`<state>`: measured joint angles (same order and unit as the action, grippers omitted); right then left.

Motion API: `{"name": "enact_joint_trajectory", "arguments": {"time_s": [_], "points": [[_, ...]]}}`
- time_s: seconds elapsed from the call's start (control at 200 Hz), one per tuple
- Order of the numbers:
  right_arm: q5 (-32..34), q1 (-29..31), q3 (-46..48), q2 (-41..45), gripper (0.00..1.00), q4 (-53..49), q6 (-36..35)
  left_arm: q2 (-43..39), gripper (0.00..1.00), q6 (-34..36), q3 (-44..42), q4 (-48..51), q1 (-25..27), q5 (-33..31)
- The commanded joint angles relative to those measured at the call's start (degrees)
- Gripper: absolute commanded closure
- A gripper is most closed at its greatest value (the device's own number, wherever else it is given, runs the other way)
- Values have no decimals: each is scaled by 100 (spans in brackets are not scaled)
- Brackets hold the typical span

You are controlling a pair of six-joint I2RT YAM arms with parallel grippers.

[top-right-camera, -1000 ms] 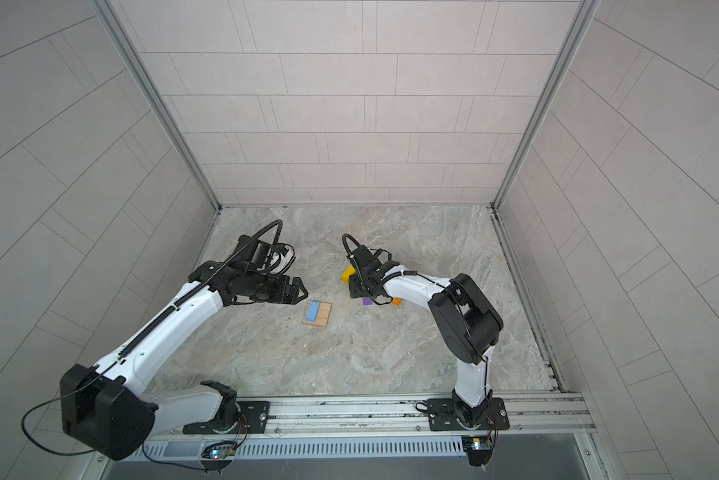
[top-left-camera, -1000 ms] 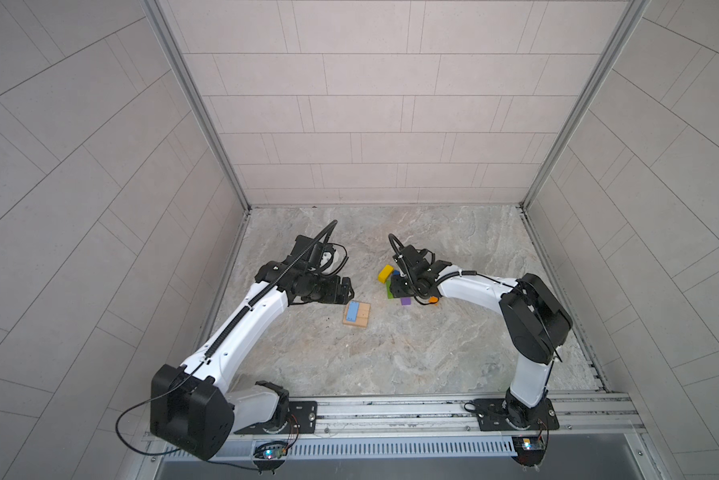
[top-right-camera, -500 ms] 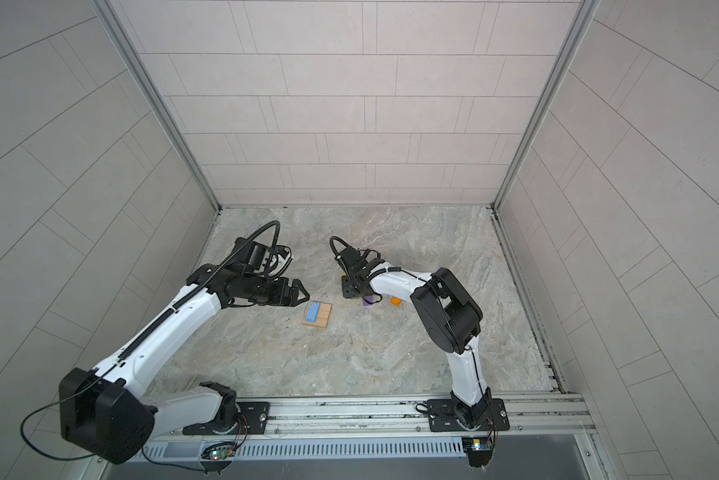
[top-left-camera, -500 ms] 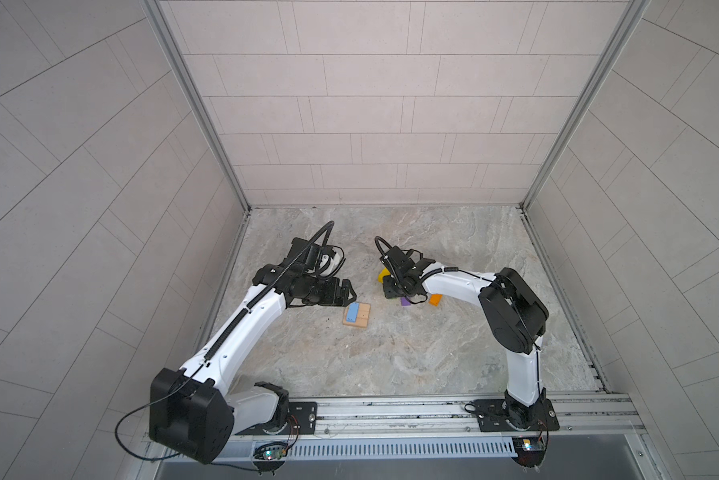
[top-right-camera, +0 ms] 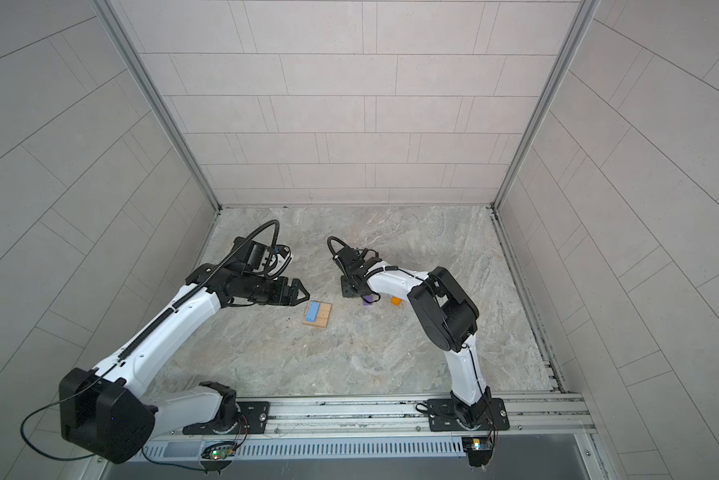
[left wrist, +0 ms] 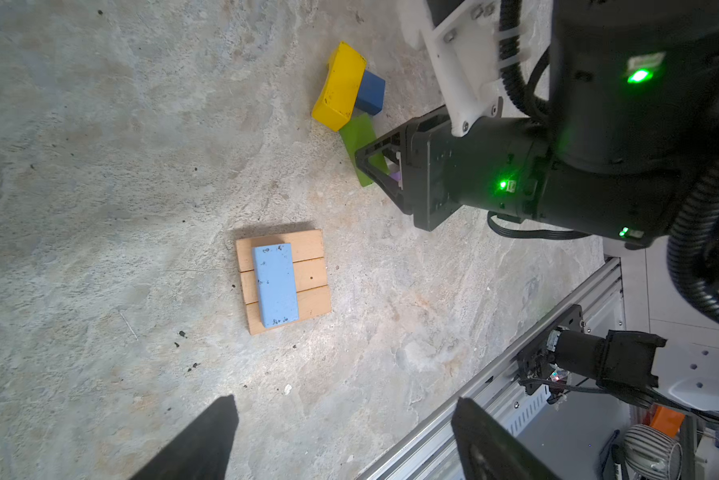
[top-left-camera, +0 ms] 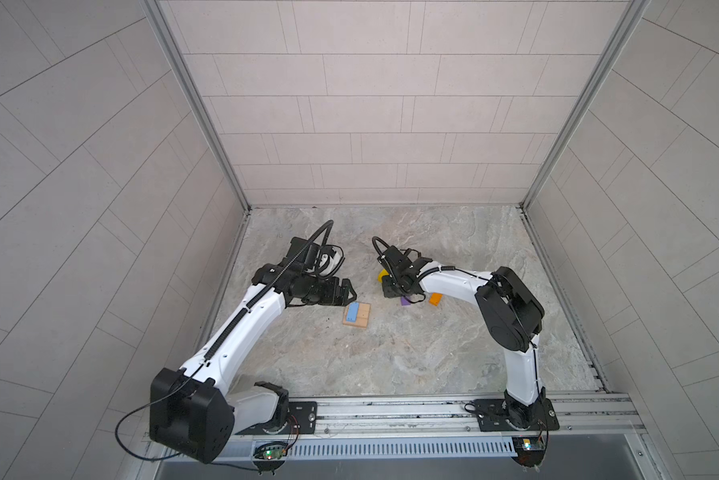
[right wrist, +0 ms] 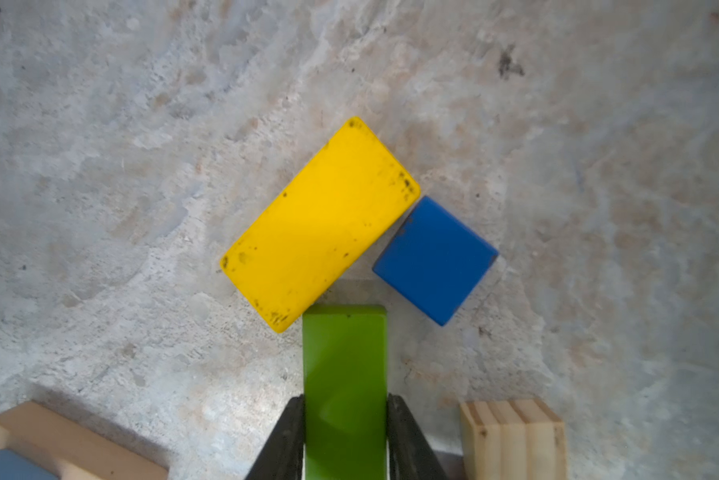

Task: Build the wood block tower
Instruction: 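Lower and close the right gripper on the green block, then lift the green block and carry it toward the stack with the right gripper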

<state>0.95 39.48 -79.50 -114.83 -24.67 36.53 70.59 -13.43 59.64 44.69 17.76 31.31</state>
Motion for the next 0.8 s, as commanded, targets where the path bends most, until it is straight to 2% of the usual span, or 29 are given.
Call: {"name": "enact_joint_trajectory", "arguments": {"time_s": [0.0,0.125,0.35,0.62,0.796], "points": [[142,27,-91,-97,72,-178,13,-89,11,62,-36,-26,-36,77],[132,31,-133,-144,72,-194,12,-96,12,69,-38,-21,-31,81],[152,26,-243,-260,67,-240,16,-122,12,69,-47,-21,-53,82],[146,25,-248,-266,77,-249,44,-102,12,66,-45,-21,-106,95],[165,25,-272,-306,79,-293,47,-89,12,69,-48,-17,-132,103]]}}
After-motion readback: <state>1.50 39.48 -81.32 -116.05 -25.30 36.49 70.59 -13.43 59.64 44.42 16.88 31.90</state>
